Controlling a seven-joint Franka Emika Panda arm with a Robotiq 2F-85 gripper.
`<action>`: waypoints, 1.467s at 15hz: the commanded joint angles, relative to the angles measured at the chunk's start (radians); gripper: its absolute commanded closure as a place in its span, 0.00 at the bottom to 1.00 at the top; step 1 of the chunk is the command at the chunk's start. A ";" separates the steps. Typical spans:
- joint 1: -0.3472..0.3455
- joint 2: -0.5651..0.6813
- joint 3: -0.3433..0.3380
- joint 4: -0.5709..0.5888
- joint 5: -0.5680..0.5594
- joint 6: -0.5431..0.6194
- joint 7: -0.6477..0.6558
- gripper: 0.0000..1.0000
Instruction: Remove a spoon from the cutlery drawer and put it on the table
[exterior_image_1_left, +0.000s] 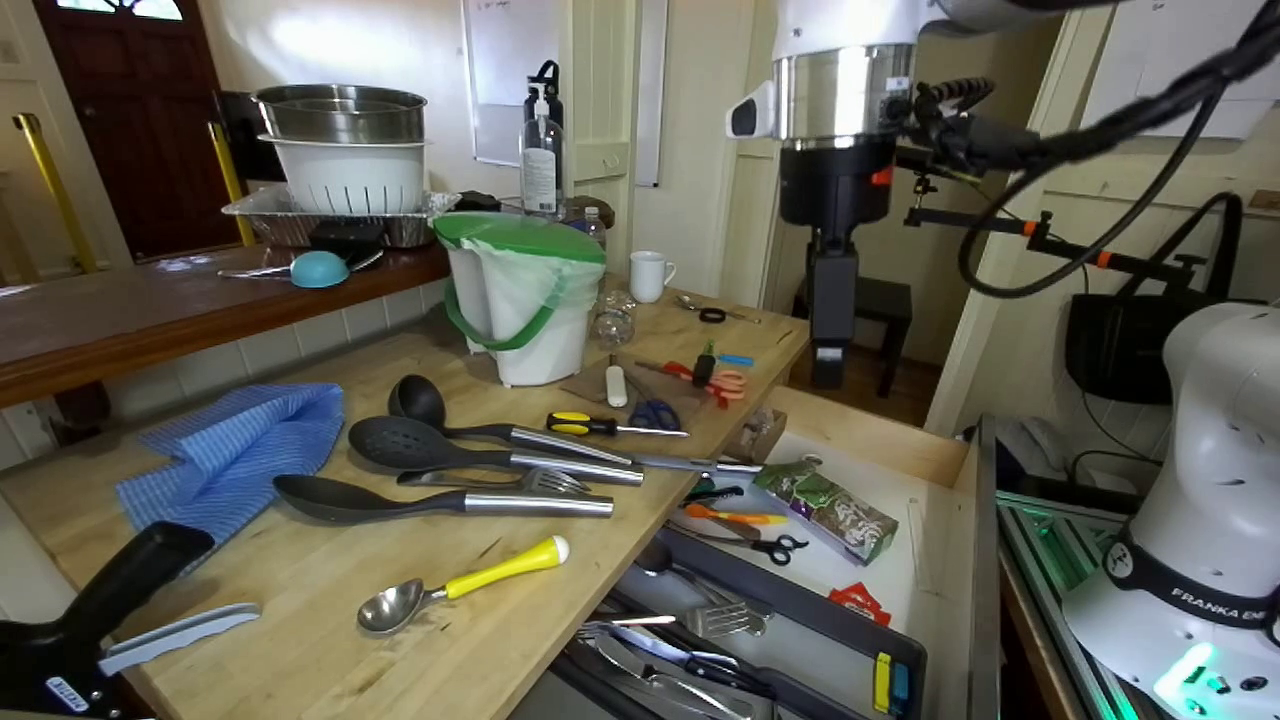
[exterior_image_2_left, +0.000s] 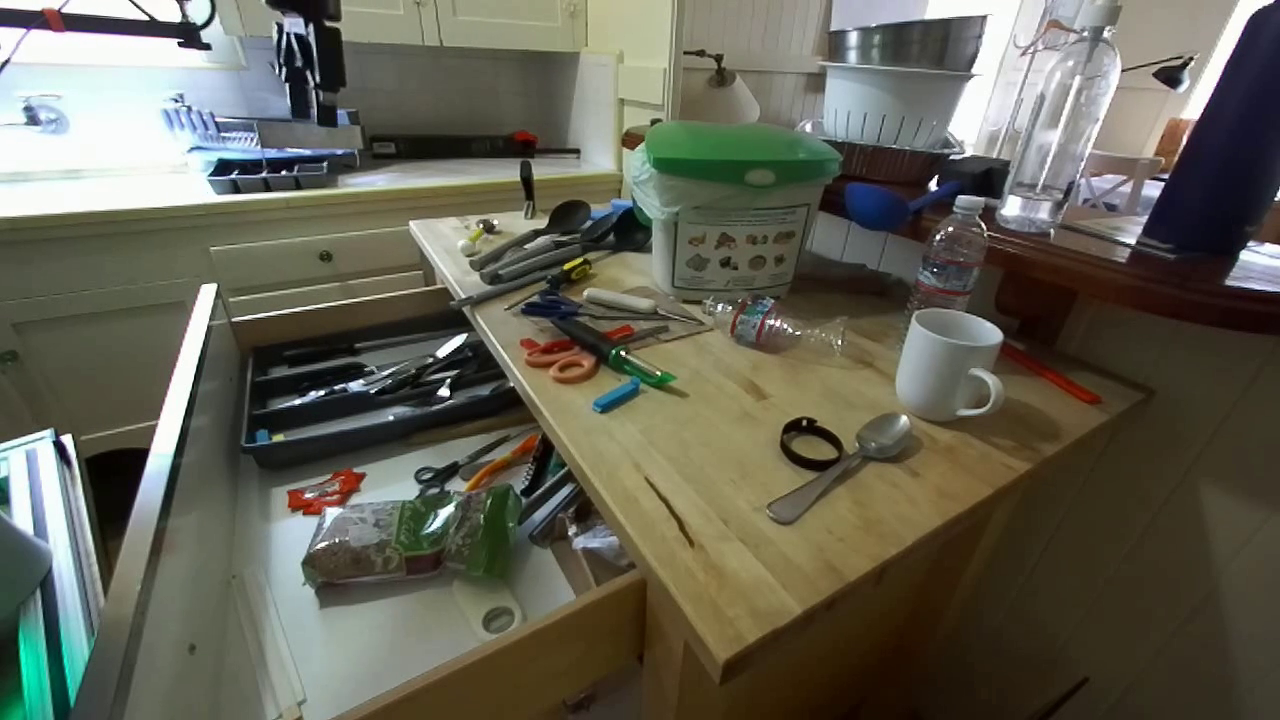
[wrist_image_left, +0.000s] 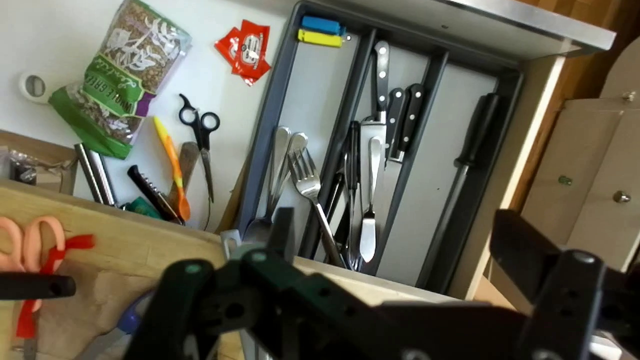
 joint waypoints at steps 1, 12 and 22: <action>0.018 -0.046 0.045 -0.162 -0.104 0.195 0.067 0.00; 0.032 -0.036 0.035 -0.240 -0.060 0.305 0.045 0.00; -0.032 -0.146 0.107 -0.456 -0.341 0.538 0.422 0.00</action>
